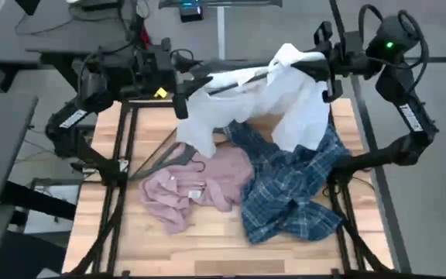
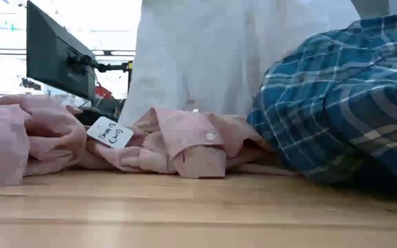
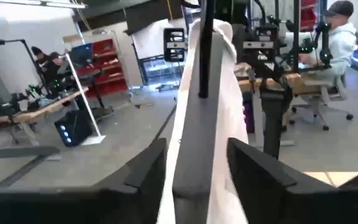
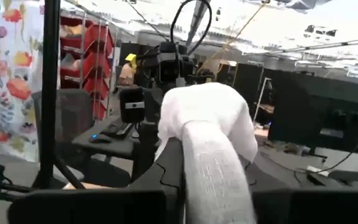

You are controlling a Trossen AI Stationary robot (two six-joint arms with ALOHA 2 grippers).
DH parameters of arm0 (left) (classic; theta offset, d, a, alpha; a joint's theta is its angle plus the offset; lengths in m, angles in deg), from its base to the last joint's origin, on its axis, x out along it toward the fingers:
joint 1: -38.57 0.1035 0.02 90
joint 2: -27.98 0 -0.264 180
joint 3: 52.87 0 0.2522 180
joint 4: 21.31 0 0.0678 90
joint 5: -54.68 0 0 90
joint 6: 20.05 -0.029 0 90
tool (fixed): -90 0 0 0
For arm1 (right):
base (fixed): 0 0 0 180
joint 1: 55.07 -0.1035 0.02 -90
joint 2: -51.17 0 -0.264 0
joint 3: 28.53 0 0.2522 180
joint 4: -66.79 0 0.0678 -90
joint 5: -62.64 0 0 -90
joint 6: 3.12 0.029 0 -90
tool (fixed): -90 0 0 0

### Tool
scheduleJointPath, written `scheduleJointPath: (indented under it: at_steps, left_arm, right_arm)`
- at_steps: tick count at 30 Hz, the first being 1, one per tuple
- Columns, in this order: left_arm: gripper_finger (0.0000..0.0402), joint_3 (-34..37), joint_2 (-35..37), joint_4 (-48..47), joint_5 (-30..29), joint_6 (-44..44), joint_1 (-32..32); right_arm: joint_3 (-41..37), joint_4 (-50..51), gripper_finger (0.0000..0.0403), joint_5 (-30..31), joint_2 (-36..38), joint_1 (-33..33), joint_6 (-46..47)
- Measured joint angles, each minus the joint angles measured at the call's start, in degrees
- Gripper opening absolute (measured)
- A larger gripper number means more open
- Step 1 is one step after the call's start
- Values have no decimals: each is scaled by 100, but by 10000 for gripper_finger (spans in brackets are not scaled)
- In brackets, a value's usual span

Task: Hang clothes
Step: Unhang the white polo shirt from the hanger rack

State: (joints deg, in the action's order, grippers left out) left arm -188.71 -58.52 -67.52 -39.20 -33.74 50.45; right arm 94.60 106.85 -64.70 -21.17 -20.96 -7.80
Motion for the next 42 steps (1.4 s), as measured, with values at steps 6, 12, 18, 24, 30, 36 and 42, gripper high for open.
scheduleJointPath:
  at_steps: [6,12,18,24,30,36,42]
  left_arm:
    - [26,17,-26,-137,30,-110,-16]
    - [26,22,229,-851,-507,-209,-3]
    - [26,22,527,-1340,-1268,-133,0]
    - [26,20,413,-1241,-1261,28,-2]
    - [26,20,267,-1018,-1637,-123,-4]
    - [26,20,203,-952,-1798,-230,56]
    - [26,20,210,-979,-1833,-417,61]
  right_arm:
    - [-2,44,98,35,0,25,223]
    - [-3,757,110,1823,331,170,-388]
    - [9,1546,112,4058,628,19,-625]
    - [7,2235,121,4127,310,-491,239]
    - [-15,2169,166,4217,-569,-1017,909]
    - [-9,1511,178,4329,-1213,-1145,966]
    - [-13,958,173,4352,-1422,-1110,1157]
